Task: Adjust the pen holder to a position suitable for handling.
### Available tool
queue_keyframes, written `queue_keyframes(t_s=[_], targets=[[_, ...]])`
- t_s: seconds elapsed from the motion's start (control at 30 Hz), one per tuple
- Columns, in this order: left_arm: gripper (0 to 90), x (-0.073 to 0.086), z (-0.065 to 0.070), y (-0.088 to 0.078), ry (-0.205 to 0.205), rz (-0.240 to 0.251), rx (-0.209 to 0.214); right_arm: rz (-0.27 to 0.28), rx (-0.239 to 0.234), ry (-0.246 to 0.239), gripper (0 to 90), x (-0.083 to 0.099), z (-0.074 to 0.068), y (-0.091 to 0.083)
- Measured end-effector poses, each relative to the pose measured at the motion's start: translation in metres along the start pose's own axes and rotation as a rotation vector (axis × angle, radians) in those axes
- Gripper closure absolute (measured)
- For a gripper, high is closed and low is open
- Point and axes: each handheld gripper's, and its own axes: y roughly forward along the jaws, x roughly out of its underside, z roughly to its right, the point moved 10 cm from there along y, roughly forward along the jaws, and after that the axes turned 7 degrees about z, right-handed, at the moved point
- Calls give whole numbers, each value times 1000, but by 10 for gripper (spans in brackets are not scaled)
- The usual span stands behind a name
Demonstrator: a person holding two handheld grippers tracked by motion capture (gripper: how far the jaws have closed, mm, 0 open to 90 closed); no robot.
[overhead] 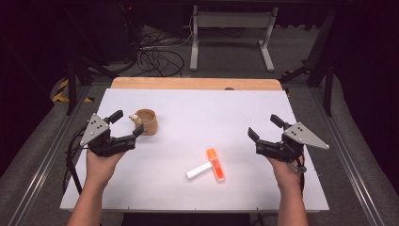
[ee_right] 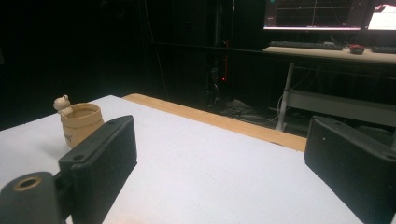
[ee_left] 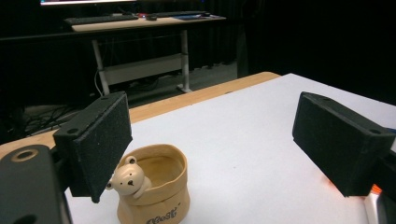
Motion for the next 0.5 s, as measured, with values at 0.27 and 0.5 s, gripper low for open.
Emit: queue_keyframes(t_s=[0.27, 0.5], targets=[[134, 7, -7, 5, 4, -13, -43, -7, 4, -5, 100, 2, 0, 1], [145, 14, -17, 12, 3, -21, -78, -14, 7, -7, 100, 3, -1, 0]])
